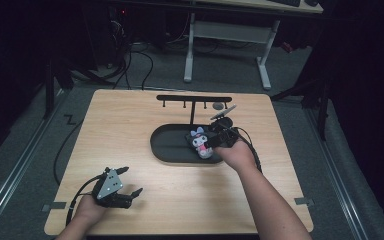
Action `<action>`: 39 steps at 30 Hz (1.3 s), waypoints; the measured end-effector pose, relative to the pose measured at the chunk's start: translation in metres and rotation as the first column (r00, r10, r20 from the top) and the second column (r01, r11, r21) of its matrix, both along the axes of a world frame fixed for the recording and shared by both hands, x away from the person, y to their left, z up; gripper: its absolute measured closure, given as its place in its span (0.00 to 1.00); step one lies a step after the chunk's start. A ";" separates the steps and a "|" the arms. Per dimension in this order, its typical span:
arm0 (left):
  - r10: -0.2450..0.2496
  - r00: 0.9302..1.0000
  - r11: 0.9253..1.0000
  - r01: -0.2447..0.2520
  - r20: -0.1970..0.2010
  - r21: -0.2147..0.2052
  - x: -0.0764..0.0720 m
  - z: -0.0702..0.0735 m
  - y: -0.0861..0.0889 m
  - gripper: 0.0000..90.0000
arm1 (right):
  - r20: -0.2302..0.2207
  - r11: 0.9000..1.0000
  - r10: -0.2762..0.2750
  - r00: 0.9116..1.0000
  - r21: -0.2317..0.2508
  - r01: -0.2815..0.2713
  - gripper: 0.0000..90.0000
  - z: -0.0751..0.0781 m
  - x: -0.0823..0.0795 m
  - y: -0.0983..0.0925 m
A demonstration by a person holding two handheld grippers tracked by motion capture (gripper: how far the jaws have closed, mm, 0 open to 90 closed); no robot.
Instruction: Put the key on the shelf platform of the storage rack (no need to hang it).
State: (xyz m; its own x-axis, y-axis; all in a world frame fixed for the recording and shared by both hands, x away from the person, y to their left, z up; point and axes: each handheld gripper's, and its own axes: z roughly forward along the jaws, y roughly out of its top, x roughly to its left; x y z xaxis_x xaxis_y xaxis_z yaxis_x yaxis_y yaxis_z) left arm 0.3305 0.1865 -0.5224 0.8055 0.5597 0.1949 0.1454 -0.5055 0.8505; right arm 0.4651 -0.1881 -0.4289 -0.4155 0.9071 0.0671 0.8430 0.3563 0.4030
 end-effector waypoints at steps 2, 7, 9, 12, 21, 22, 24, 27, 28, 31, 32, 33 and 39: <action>-0.001 1.000 1.000 0.001 0.002 0.000 0.000 0.000 0.000 0.17 | 0.001 1.000 -0.001 1.000 0.001 0.001 0.40 0.000 -0.001 0.000; -0.001 1.000 1.000 0.001 0.000 -0.002 0.000 0.000 0.000 0.17 | 0.010 1.000 0.002 1.000 -0.005 -0.002 0.42 -0.002 -0.005 -0.002; -0.003 1.000 1.000 0.003 0.003 0.002 0.000 0.000 0.000 0.17 | 0.014 1.000 0.013 1.000 -0.025 -0.012 0.43 -0.003 -0.008 -0.001; 0.000 1.000 1.000 0.000 -0.001 0.000 0.000 0.000 0.000 0.17 | 0.020 0.999 0.024 1.000 -0.030 -0.024 0.45 -0.006 -0.012 -0.001; 0.001 1.000 1.000 -0.001 0.001 0.003 0.000 0.000 0.000 0.17 | 0.100 0.998 0.011 0.995 0.055 -0.016 0.42 -0.015 -0.047 -0.020; 0.002 1.000 1.000 -0.002 0.000 0.003 0.000 0.000 0.000 0.17 | 0.100 0.998 0.011 0.995 0.055 -0.016 0.42 -0.015 -0.047 -0.020; 0.003 1.000 1.000 -0.003 0.000 0.003 0.000 0.000 0.000 0.17 | 0.135 0.997 0.019 0.991 0.070 -0.028 0.38 -0.020 -0.058 -0.024; 0.005 1.000 1.000 -0.005 -0.001 0.004 0.000 0.000 0.000 0.17 | 0.184 0.994 0.024 0.983 0.102 -0.044 0.36 -0.031 -0.073 -0.031; 0.005 1.000 1.000 -0.005 -0.003 0.006 0.000 0.000 0.000 0.17 | 0.198 0.993 0.021 0.980 0.107 -0.043 0.35 -0.034 -0.078 -0.033; 0.009 1.000 1.000 -0.009 -0.001 0.010 0.000 0.000 -0.001 0.17 | 0.243 0.991 0.012 0.970 0.128 -0.044 0.35 -0.043 -0.092 -0.039; 0.010 1.000 1.000 -0.010 0.002 0.011 0.000 0.000 -0.001 0.17 | 0.259 0.990 0.010 0.966 0.130 -0.045 0.34 -0.046 -0.096 -0.041; 0.009 1.000 1.000 -0.009 0.003 0.014 0.000 0.000 -0.002 0.17 | 0.272 0.990 0.009 0.962 0.134 -0.047 0.33 -0.049 -0.101 -0.042; 0.015 1.000 1.000 -0.015 0.014 0.011 -0.002 0.000 -0.001 0.17 | 0.335 0.979 0.012 0.942 0.185 -0.079 0.25 -0.064 -0.128 -0.050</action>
State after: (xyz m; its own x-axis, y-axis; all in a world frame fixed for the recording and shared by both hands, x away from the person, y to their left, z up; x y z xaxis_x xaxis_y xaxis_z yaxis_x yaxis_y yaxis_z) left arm 0.3288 0.1855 -0.5228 0.7942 0.5695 0.2119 0.1414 -0.5124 0.8470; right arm 0.3369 -0.2377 -0.4930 -0.4847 0.8699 0.0912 0.6351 0.2783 0.7205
